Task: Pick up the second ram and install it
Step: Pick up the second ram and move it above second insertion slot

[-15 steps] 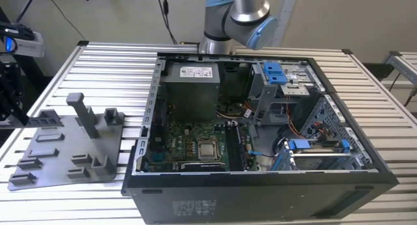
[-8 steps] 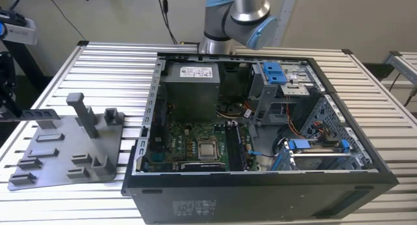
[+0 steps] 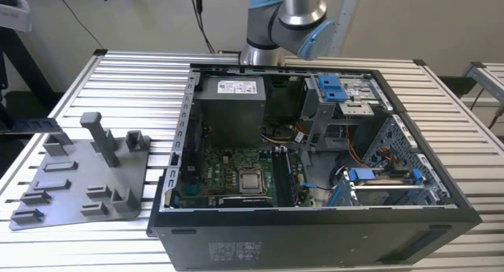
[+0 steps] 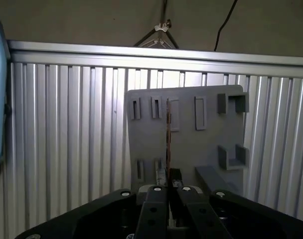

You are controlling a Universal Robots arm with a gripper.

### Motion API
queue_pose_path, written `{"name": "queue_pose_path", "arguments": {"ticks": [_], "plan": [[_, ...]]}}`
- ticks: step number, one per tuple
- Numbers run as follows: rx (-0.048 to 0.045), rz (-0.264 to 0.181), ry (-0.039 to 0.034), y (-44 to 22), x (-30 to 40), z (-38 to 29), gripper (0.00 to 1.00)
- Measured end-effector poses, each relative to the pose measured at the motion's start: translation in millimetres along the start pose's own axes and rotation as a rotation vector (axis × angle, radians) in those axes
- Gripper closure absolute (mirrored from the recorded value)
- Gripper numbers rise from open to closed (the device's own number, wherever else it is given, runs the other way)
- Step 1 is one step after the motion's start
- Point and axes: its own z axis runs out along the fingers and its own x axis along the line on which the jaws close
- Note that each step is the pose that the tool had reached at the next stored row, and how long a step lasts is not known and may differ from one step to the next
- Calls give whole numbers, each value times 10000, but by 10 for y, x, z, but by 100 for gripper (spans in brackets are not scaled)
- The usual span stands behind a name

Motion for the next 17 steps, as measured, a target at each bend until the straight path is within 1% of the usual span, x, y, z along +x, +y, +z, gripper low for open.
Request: {"name": "queue_pose_path", "arguments": {"ticks": [6, 10, 14, 15, 17], "plan": [[-1, 0, 1, -1, -4, -171, 86], [-1, 0, 0, -1, -5, -245, 86], [0, 0, 0, -1, -7, -337, 86], [3, 0, 0, -1, -7, -347, 86], [6, -1, 0, -2, -7, -347, 86]]}}
